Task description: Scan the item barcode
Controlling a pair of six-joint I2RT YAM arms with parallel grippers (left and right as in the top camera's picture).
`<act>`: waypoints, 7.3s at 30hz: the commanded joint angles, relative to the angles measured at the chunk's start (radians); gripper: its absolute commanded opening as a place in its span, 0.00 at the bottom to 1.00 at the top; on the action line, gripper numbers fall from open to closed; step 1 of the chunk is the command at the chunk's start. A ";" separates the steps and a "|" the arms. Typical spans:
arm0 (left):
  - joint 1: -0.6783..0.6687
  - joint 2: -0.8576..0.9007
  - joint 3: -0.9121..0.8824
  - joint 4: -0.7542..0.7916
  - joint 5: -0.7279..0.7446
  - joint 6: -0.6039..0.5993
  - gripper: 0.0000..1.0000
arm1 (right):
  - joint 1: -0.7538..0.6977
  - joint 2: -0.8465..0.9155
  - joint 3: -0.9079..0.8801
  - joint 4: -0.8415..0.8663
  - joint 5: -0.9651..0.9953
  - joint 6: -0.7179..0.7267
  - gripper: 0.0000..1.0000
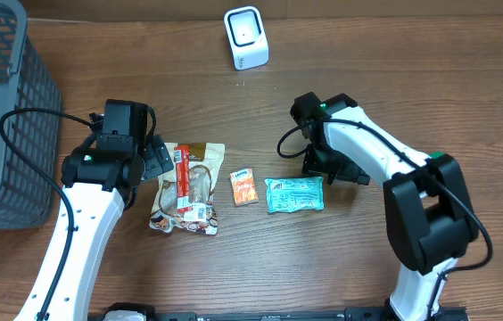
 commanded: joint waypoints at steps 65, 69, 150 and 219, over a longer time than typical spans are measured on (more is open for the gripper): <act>0.000 -0.004 0.016 0.001 -0.013 0.004 1.00 | -0.194 -0.143 -0.385 0.432 -0.731 -0.432 0.19; 0.000 -0.004 0.016 0.000 -0.013 0.004 0.99 | -0.194 -0.190 -0.362 0.422 -0.753 -0.480 0.18; 0.000 -0.004 0.016 0.000 -0.013 0.004 1.00 | -0.175 -0.001 0.831 0.355 -0.367 -0.748 0.04; 0.000 -0.004 0.016 0.000 -0.013 0.004 1.00 | 0.081 0.504 0.831 0.806 0.218 -1.213 0.04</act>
